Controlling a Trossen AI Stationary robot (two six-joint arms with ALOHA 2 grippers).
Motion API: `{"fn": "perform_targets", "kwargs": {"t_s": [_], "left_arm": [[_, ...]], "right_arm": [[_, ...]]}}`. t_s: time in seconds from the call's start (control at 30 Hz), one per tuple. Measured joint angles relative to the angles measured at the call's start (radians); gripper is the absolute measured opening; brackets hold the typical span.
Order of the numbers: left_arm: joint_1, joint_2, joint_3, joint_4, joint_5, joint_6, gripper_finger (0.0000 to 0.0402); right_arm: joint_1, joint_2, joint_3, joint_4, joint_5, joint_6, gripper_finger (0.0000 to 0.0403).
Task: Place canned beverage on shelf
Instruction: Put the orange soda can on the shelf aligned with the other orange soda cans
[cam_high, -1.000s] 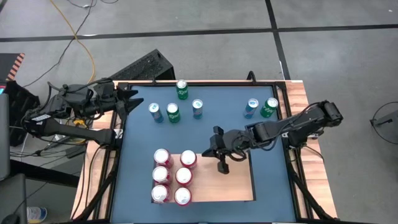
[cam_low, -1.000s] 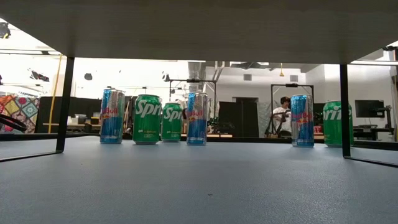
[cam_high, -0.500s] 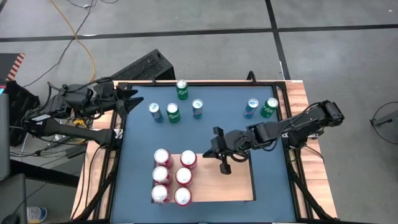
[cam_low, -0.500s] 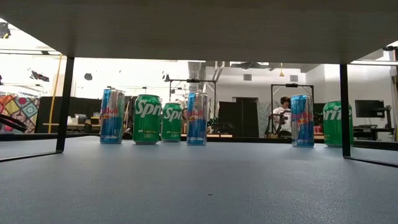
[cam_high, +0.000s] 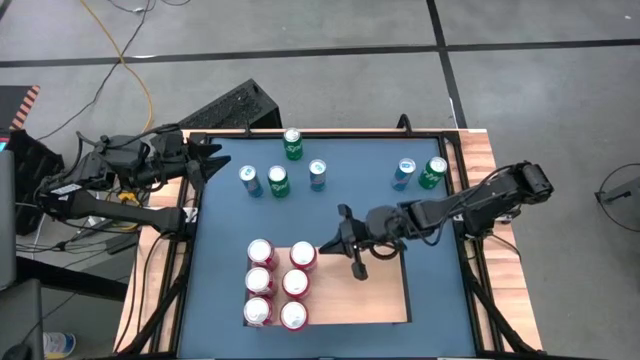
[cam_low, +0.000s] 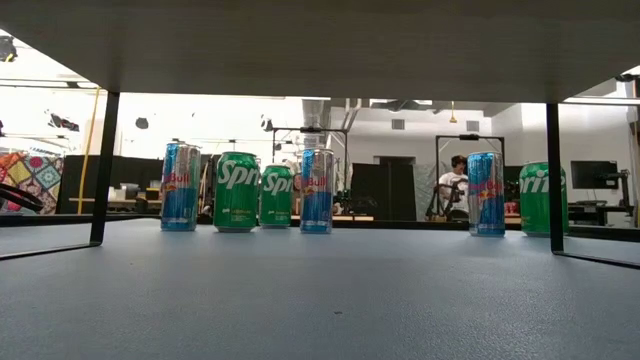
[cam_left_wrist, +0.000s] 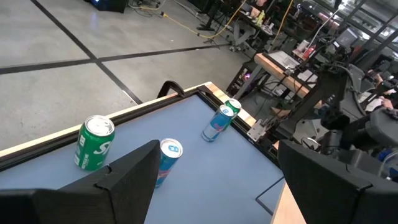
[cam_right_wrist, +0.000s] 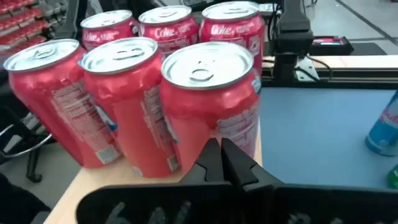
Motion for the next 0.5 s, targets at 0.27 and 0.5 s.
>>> {"fn": "perform_targets", "kwargs": {"t_s": [0.27, 0.5], "left_arm": [[0.0, 0.0, 0.0, 0.0, 0.0, 0.0, 0.0309], [0.0, 0.0, 0.0, 0.0, 0.0, 0.007, 0.0309]], "right_arm": [[-0.023, 0.044, -0.001, 0.078, -0.054, -0.007, 0.0], [-0.035, 0.067, -0.003, 0.102, -0.083, 0.024, 0.0]]}}
